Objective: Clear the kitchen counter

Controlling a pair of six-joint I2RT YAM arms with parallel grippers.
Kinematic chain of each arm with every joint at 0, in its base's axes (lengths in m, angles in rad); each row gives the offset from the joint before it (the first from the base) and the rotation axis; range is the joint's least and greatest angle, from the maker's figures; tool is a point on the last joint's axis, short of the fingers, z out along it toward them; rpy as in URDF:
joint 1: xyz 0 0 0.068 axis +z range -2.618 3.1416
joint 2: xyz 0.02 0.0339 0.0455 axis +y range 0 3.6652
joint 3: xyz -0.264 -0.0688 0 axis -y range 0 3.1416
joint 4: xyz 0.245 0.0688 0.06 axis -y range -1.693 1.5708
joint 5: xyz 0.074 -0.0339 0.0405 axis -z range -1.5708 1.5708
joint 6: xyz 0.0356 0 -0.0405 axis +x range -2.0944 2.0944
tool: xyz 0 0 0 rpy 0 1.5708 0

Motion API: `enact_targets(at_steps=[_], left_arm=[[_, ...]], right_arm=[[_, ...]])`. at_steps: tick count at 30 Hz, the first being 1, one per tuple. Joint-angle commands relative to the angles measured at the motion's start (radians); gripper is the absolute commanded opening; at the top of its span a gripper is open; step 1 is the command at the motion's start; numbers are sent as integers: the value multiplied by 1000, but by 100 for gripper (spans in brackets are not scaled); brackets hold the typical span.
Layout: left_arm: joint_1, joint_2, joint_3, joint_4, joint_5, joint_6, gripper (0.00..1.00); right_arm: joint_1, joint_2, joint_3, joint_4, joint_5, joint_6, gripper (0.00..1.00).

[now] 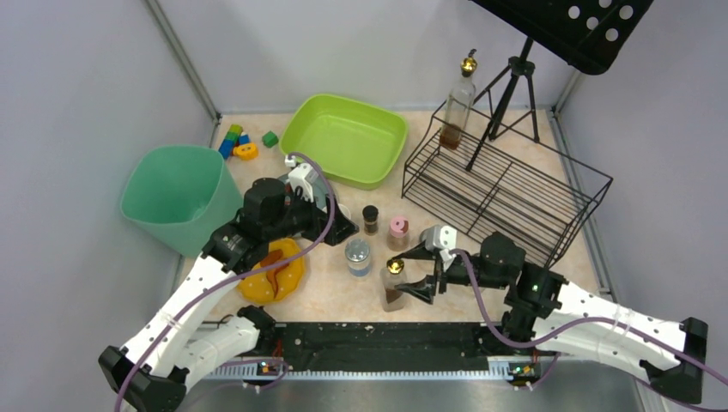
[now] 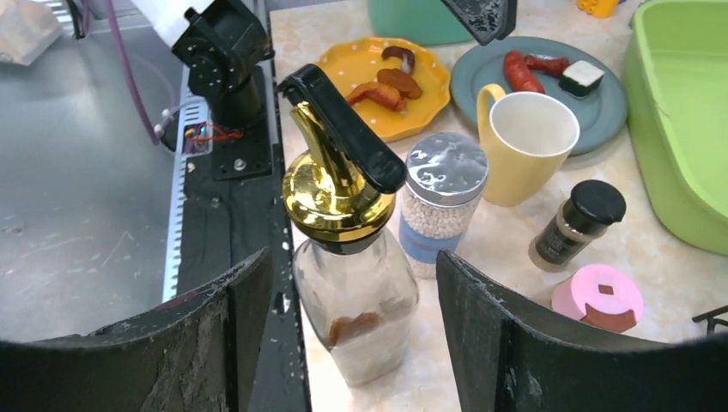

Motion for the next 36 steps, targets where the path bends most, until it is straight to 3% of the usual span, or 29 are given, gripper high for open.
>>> enact_targets(at_steps=[1,11,36], left_arm=[[0,0,-9,42,10,2,99],[0,10,-10,42,9,0,99],[1,23,-10,42,6,0,99]], right_arm=[[21,-13,-46,198,60,24,68],[33,-66,-192,447,96,74,63],[57,75,-234,644,59,96,53]])
